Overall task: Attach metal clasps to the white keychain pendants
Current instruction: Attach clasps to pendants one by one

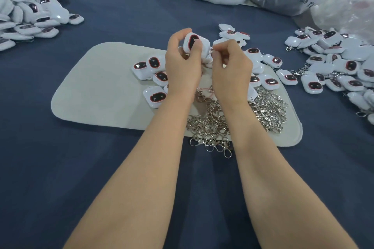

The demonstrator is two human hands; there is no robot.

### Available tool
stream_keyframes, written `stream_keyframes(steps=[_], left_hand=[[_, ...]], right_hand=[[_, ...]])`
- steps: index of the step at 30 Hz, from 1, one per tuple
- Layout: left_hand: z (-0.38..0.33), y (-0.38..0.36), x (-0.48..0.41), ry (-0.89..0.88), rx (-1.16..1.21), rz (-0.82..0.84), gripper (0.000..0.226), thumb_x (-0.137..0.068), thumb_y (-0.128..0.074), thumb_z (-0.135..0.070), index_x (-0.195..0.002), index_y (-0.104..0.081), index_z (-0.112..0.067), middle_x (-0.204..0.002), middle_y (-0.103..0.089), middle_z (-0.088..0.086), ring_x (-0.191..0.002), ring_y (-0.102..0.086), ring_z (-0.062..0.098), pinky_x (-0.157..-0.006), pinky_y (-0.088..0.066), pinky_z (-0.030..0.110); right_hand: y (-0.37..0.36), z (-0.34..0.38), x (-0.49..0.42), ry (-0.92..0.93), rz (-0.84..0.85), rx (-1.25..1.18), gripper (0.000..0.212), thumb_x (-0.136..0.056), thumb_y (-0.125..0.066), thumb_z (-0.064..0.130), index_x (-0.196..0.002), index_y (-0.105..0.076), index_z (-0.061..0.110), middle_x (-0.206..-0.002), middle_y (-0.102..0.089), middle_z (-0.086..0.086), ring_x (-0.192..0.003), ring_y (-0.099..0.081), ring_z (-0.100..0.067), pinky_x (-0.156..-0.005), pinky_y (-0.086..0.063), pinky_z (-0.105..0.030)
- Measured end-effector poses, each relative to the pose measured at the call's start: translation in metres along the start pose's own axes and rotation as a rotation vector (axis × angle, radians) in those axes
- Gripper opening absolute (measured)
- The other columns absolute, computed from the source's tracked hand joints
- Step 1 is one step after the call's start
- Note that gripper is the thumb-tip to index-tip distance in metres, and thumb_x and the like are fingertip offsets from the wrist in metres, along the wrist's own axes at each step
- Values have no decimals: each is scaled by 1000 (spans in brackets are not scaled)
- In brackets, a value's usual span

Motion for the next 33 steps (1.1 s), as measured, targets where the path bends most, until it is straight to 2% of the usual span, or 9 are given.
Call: stream_keyframes(steps=[5, 8, 10, 12, 14, 17, 23, 29, 33], left_hand=[[-2, -1, 4, -171, -100, 36, 23, -93, -54, -8, -114, -55, -19, -106, -56, -16, -99, -57, 5, -87, -48, 17], [0, -2, 1, -145, -92, 40, 22, -95, -53, -11, -114, -52, -20, -113, -59, -4, -101, -60, 18, -90, -52, 32], [0, -2, 0, -53, -29, 28, 19, -95, -53, -13, -114, -51, -19, -109, -62, 7, -81, -64, 15, -78, -57, 31], [1, -2, 0, 50, 78, -2, 16, -95, -53, -14, -111, -52, -15, -87, -63, 3, -56, -61, 5, -63, -56, 22], [2, -2, -2, 132, 157, -34, 16, -95, -54, -13, -111, -52, -11, -71, -60, -1, -48, -59, 3, -60, -56, 20], [3, -2, -3, 219, 226, -44, 24, -95, -56, -11, -117, -52, -1, -68, -59, 3, -47, -59, 3, -58, -55, 19], [2, -2, -2, 240, 227, -42, 27, -95, -55, -11, -119, -53, 1, -72, -59, 4, -46, -59, 3, -55, -54, 18], [-2, 0, 2, 125, 110, -26, 16, -95, -54, -11, -109, -55, -17, -77, -59, 0, -49, -56, 4, -55, -52, 19], [-3, 1, 4, 23, -7, 22, 22, -95, -53, -12, -115, -55, -20, -110, -64, 3, -89, -64, 16, -85, -56, 35]], right_hand=[[-1, 0, 2, -40, 48, -16, 12, -89, -53, 3, -93, -63, 7, -80, -60, 6, -75, -55, -8, -72, -42, -15], [-2, 1, 1, -92, 41, -86, 10, -89, -55, 5, -97, -60, 8, -77, -56, 15, -69, -53, 7, -68, -40, -6], [-2, 2, 0, -124, 42, -142, 11, -89, -56, 4, -99, -58, 8, -79, -55, 16, -72, -53, 8, -70, -43, -7], [-2, 3, -1, -135, 34, -175, 10, -88, -56, 4, -96, -57, 10, -81, -55, 16, -75, -54, 5, -74, -45, -10], [-1, 3, -1, -135, 10, -200, 9, -89, -56, 4, -93, -56, 12, -82, -56, 15, -78, -55, 2, -77, -46, -12], [-1, 5, -1, -127, -38, -228, 11, -89, -56, 3, -91, -55, 14, -82, -57, 14, -80, -57, -3, -76, -45, -12], [1, 4, -1, -87, -71, -165, 12, -88, -56, 2, -88, -58, 14, -75, -56, 17, -70, -53, 8, -72, -43, -9], [1, 2, 0, -59, -57, -74, 7, -87, -56, 2, -86, -62, 5, -76, -59, 5, -74, -57, -12, -75, -48, -24], [1, 0, 0, -47, -35, -29, 8, -86, -56, 2, -84, -61, 9, -76, -60, 4, -75, -58, -16, -75, -48, -27]])
Point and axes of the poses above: each hand's wrist, its own x-axis away from the middle knuckle, its own y-axis out of the back of the hand, z = x × y, the point moved 1 cm from there along -x, towards the middle knuckle
